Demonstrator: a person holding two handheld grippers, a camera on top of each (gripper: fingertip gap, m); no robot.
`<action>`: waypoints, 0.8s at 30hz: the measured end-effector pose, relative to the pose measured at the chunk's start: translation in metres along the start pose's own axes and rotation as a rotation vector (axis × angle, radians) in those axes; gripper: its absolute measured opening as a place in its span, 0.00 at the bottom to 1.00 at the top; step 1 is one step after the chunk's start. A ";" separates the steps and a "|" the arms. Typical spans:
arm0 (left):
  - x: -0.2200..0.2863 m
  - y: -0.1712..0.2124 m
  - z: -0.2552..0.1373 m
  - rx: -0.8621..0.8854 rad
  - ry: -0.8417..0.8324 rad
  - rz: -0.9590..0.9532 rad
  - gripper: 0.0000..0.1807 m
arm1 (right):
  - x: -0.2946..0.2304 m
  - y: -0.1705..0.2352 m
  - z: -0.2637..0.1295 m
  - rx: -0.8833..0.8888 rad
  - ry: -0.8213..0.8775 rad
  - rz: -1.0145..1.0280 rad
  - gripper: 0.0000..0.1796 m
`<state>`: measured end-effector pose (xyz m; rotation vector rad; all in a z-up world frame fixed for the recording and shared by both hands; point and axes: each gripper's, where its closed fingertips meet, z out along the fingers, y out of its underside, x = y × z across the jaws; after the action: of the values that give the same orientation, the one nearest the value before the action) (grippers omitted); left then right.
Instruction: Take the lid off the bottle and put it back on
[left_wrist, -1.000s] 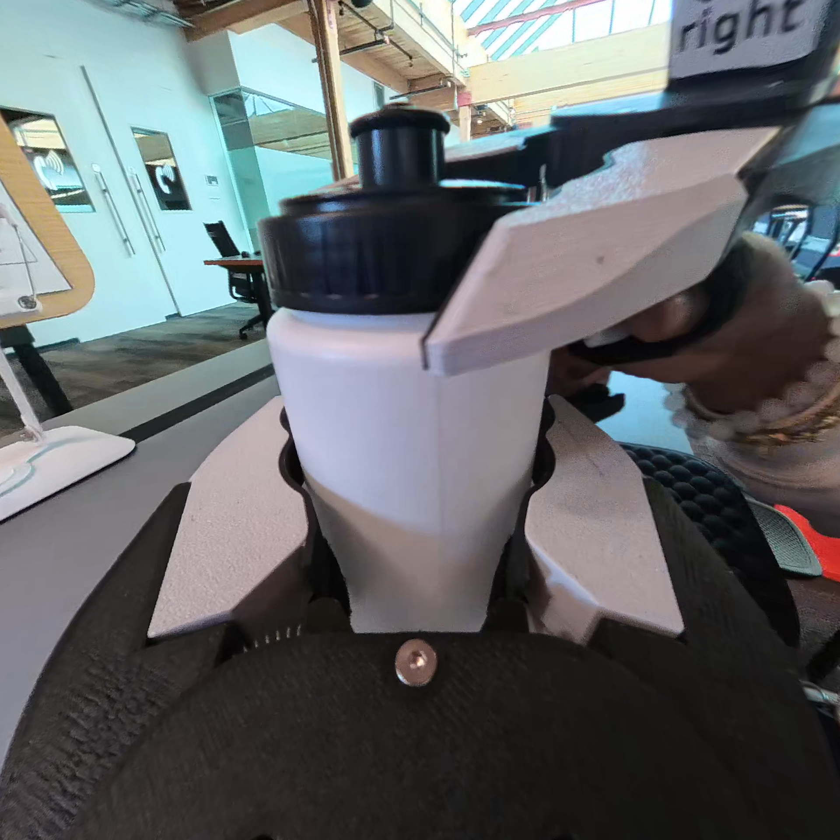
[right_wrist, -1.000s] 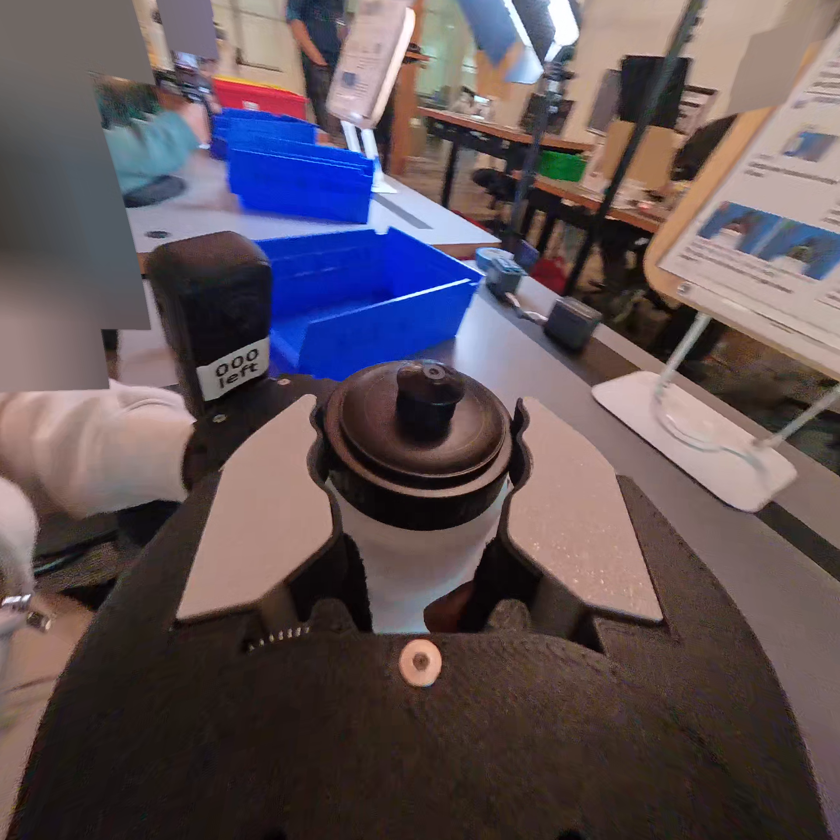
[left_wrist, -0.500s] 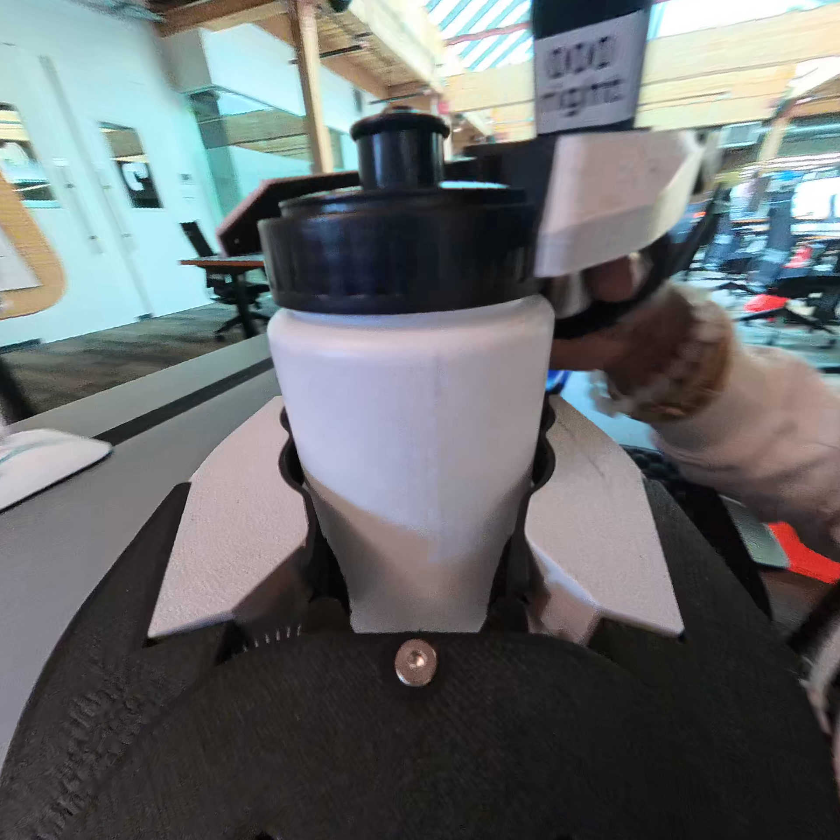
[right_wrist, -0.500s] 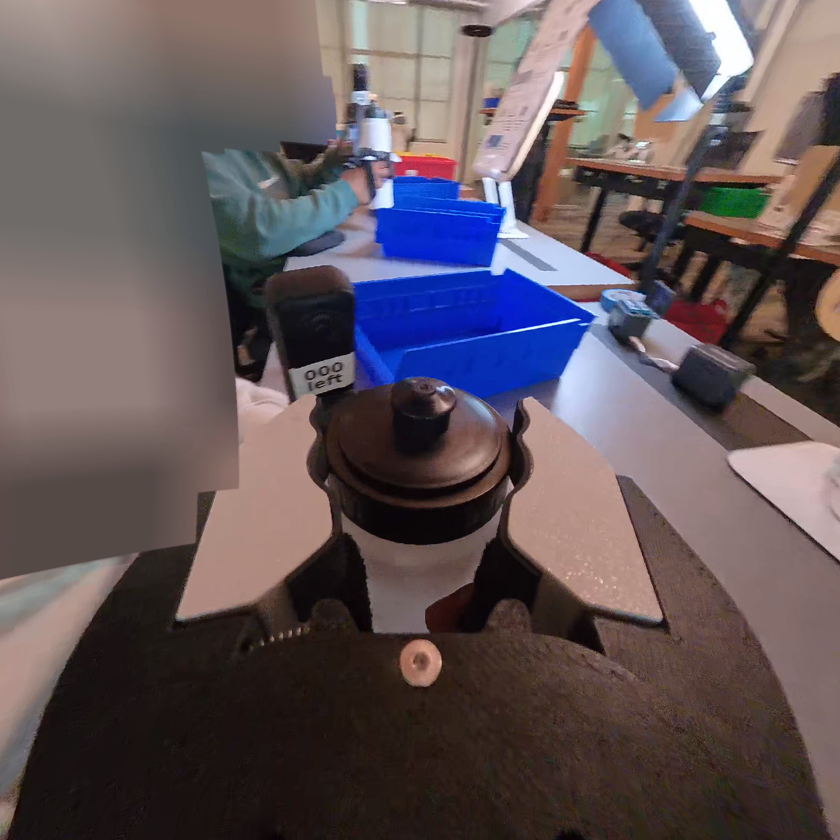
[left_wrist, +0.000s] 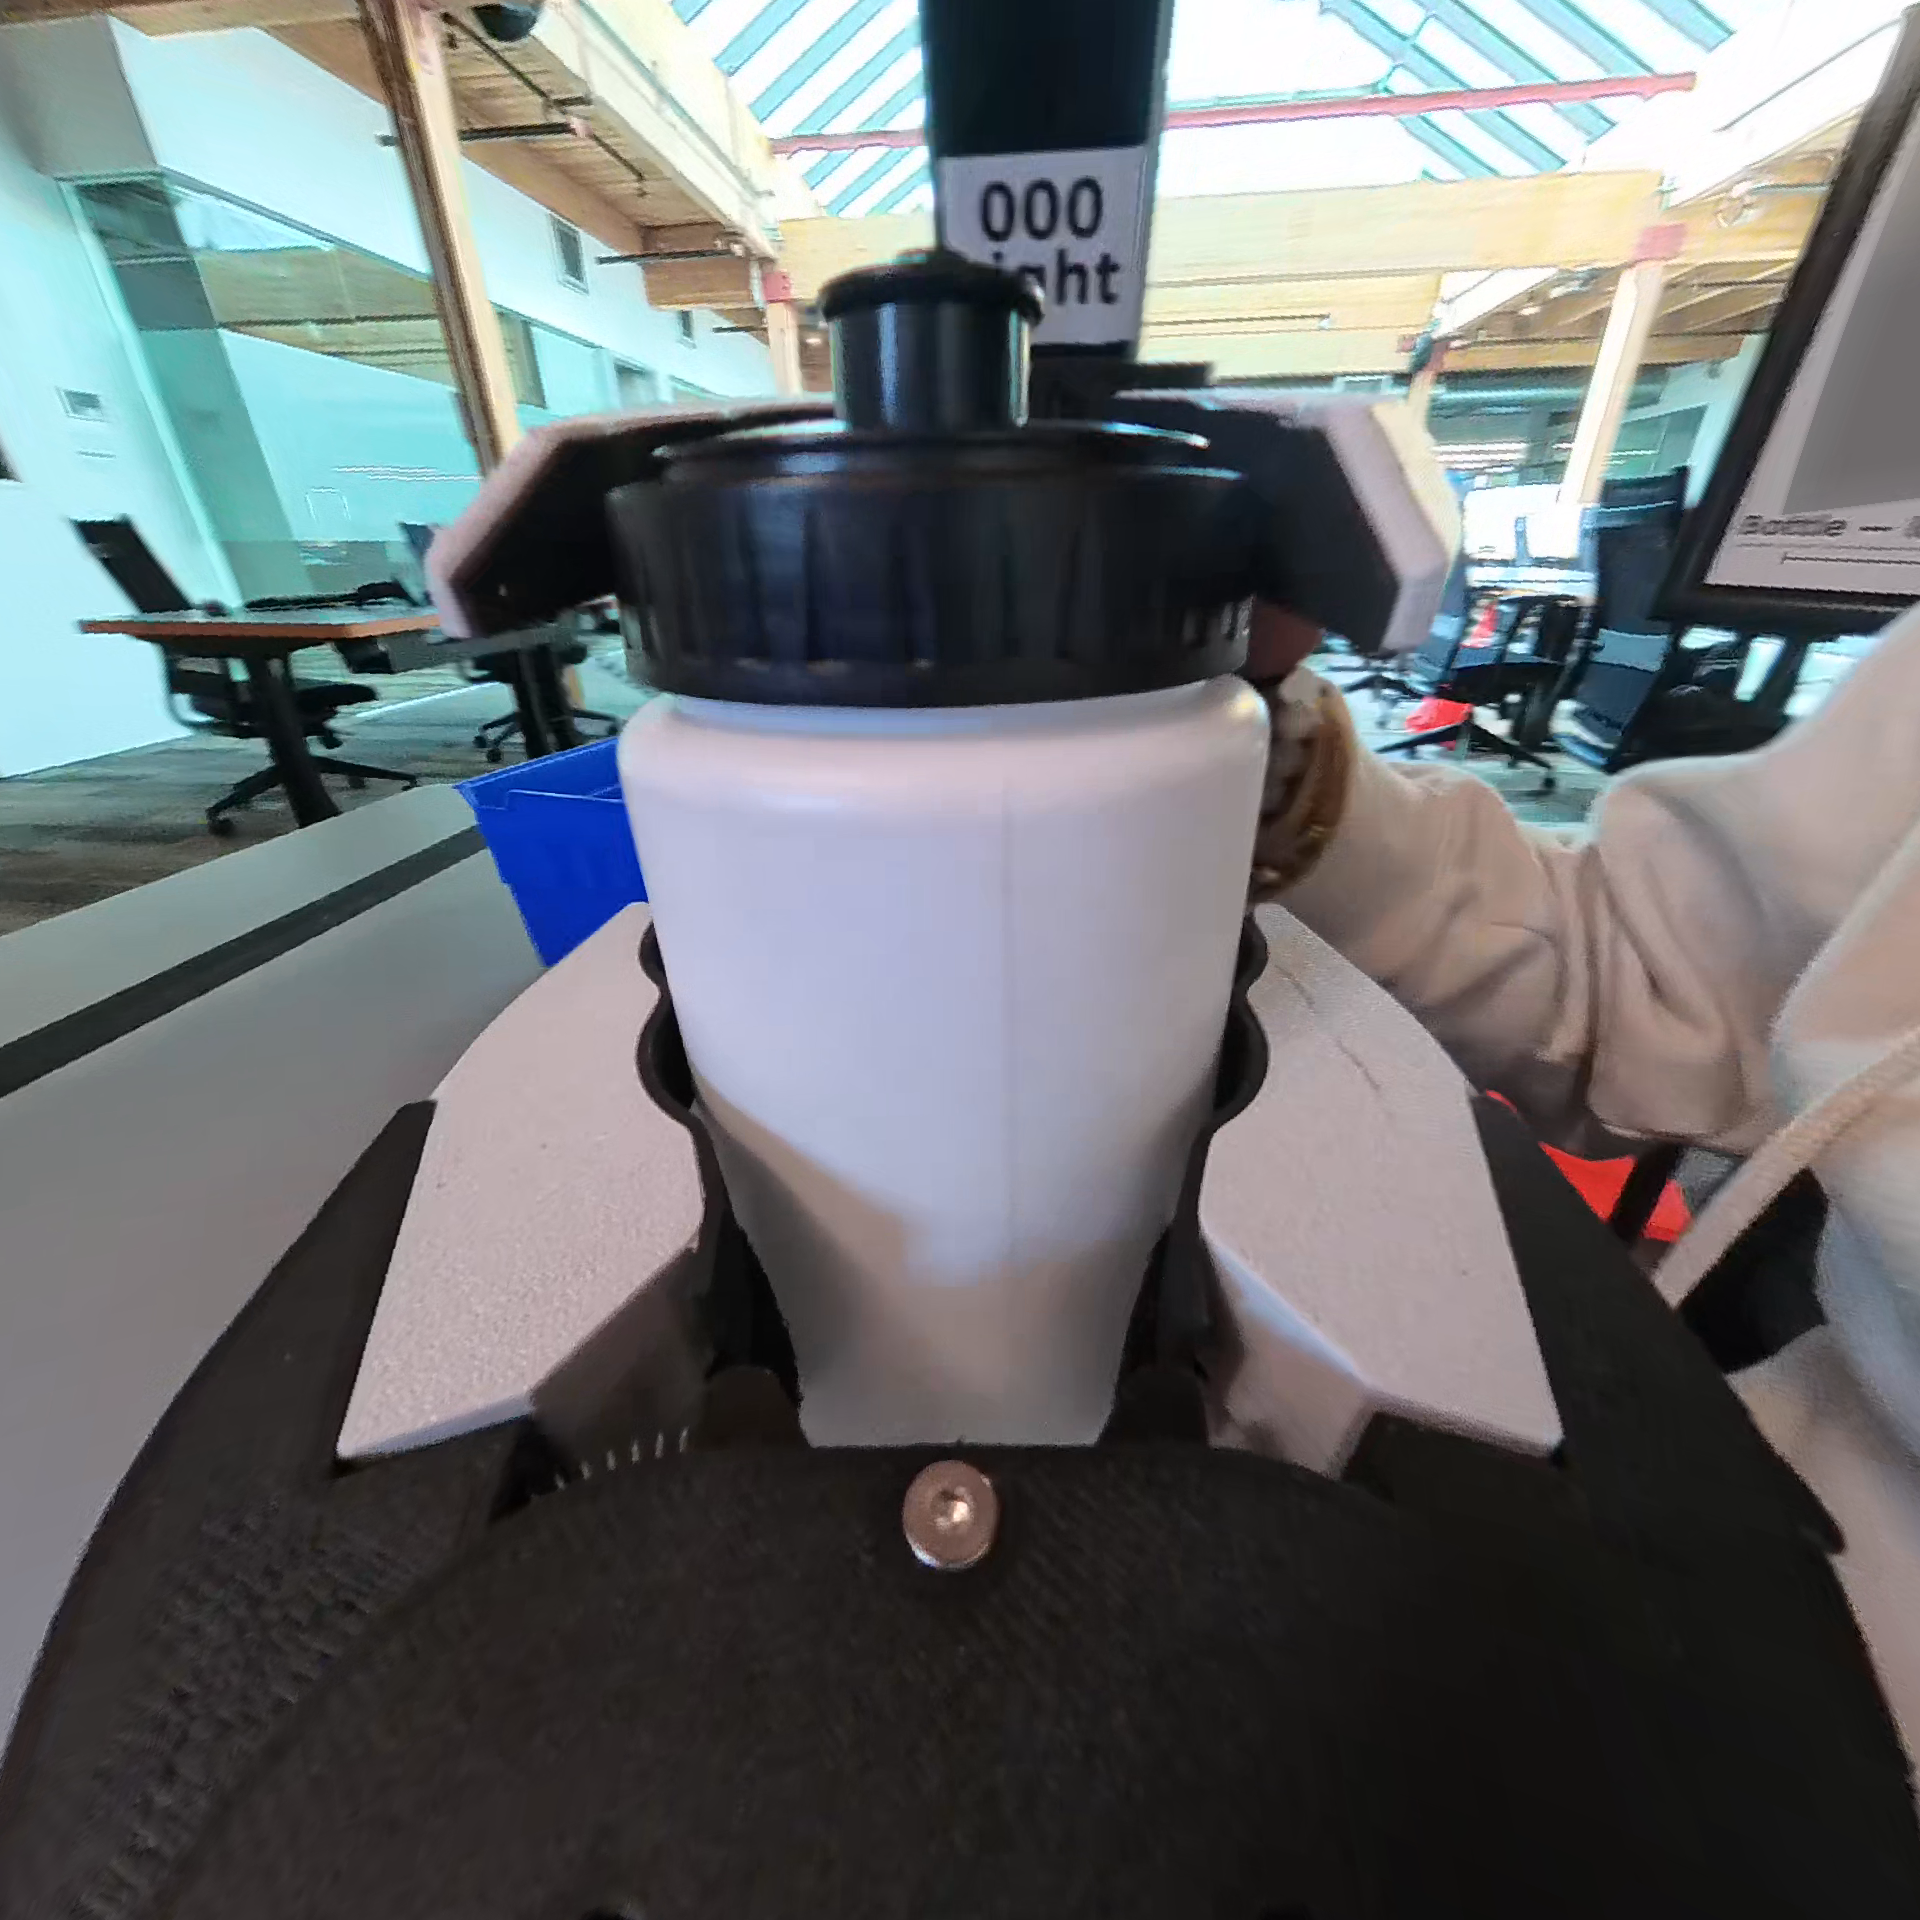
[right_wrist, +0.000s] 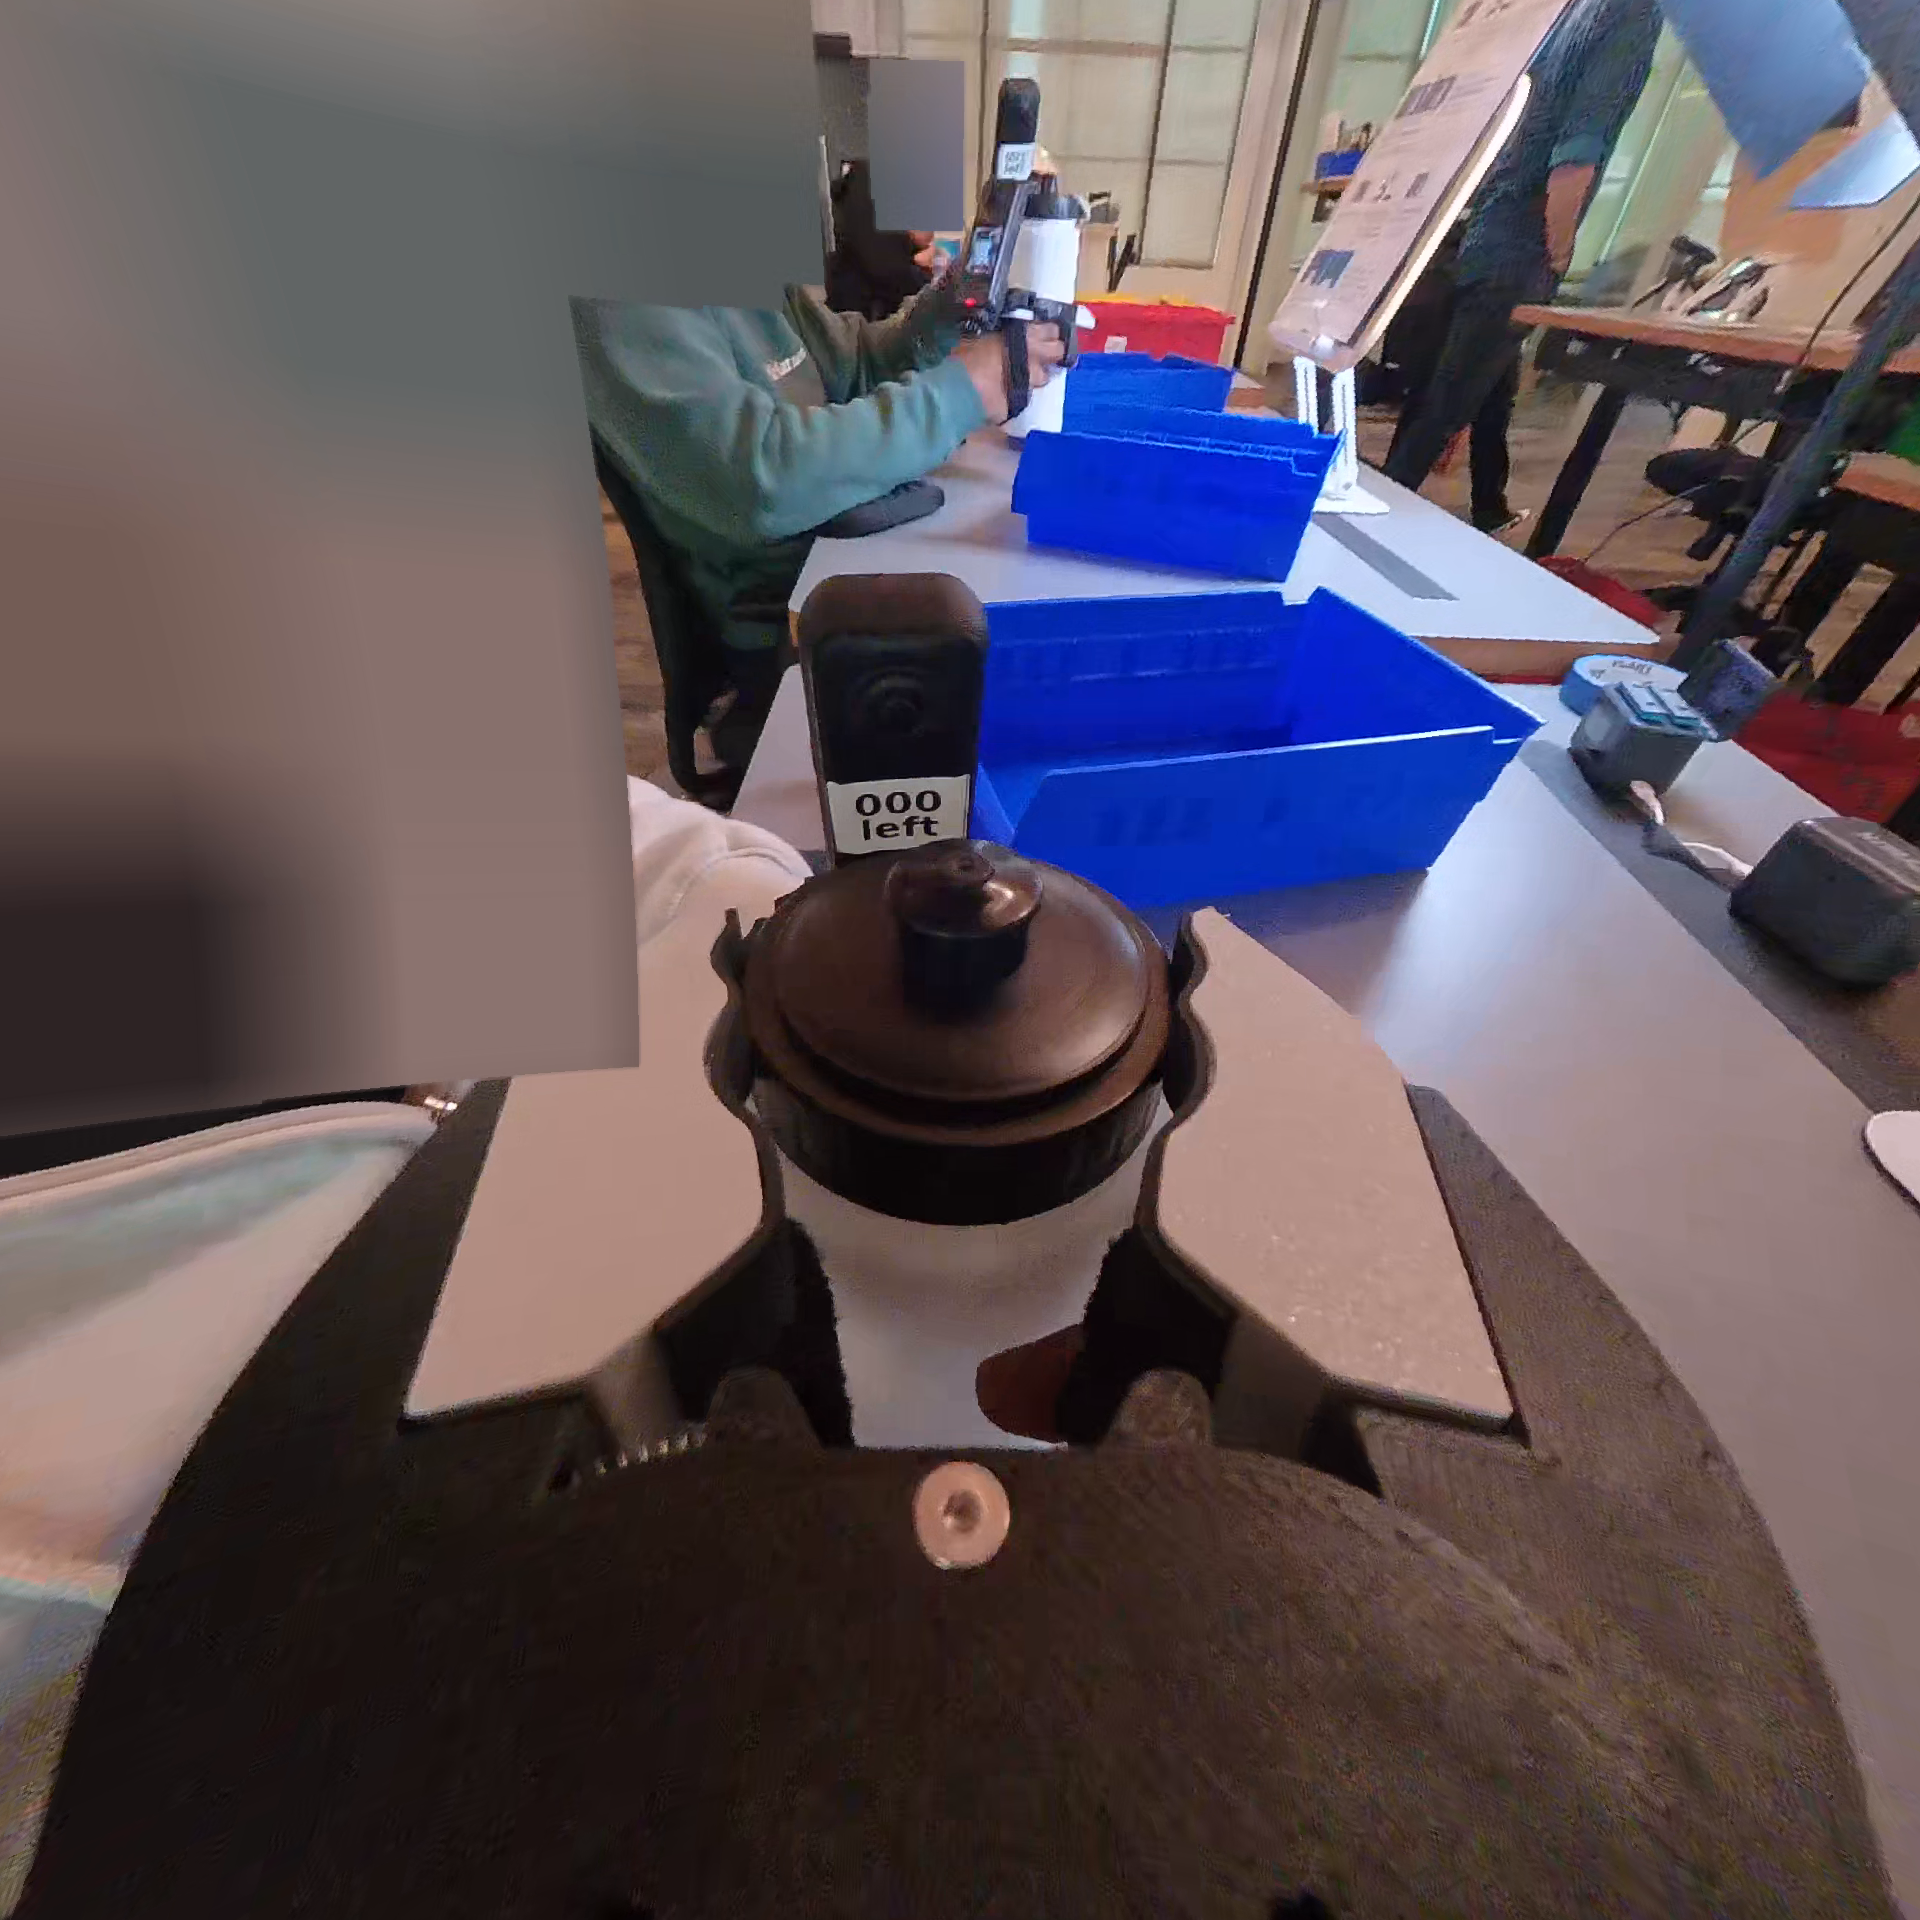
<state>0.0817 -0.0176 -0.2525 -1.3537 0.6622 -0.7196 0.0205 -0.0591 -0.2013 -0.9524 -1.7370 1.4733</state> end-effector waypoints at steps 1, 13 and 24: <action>-0.003 0.000 0.000 -0.003 -0.037 0.005 0.55 | 0.003 -0.001 0.000 0.017 0.033 0.008 0.43; -0.005 0.001 0.002 -0.013 -0.074 0.016 0.55 | 0.004 -0.002 -0.002 -0.010 0.195 -0.013 0.51; -0.033 0.002 -0.005 -0.066 -0.374 0.086 0.55 | 0.031 -0.002 -0.004 0.024 0.543 0.018 0.43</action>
<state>0.0577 0.0055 -0.2548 -1.4626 0.4438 -0.3624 0.0070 -0.0307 -0.1977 -1.2208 -1.3113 1.1043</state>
